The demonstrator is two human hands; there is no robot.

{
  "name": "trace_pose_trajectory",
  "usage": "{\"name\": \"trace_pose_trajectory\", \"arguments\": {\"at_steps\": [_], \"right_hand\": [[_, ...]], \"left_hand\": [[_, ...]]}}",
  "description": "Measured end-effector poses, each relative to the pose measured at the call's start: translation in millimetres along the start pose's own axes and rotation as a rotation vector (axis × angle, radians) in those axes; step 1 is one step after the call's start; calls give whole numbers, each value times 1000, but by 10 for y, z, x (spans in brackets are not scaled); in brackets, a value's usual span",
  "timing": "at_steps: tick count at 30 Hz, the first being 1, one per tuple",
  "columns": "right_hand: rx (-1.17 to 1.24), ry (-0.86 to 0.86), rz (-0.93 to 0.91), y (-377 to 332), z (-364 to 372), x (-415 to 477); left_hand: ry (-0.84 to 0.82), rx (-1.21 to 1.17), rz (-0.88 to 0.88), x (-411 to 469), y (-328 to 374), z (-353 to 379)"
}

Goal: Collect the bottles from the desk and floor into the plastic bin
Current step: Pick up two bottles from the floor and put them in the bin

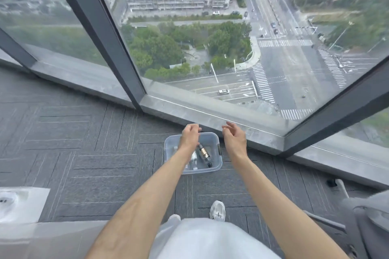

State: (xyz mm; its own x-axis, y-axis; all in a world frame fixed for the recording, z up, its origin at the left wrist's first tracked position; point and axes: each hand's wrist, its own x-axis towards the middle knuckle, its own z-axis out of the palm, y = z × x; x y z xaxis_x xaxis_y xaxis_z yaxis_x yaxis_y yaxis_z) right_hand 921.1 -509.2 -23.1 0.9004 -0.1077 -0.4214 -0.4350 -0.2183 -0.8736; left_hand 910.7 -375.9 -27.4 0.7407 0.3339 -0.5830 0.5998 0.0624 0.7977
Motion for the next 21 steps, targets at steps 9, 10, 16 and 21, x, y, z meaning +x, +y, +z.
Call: {"name": "trace_pose_trajectory", "arguments": {"at_steps": [9, 10, 16, 21], "right_hand": [[142, 300, -101, 14, -403, -774], [144, 328, -105, 51, -454, -865], [307, 719, -45, 571, -906, -1822], [404, 1053, 66, 1130, -1313, -2765]], "left_hand": [[-241, 30, 125, -455, 168, 180], [-276, 56, 151, -510, 155, 203], [-602, 322, 297, -1078, -204, 602], [-917, 489, 427, -1949, -744, 1102]]}}
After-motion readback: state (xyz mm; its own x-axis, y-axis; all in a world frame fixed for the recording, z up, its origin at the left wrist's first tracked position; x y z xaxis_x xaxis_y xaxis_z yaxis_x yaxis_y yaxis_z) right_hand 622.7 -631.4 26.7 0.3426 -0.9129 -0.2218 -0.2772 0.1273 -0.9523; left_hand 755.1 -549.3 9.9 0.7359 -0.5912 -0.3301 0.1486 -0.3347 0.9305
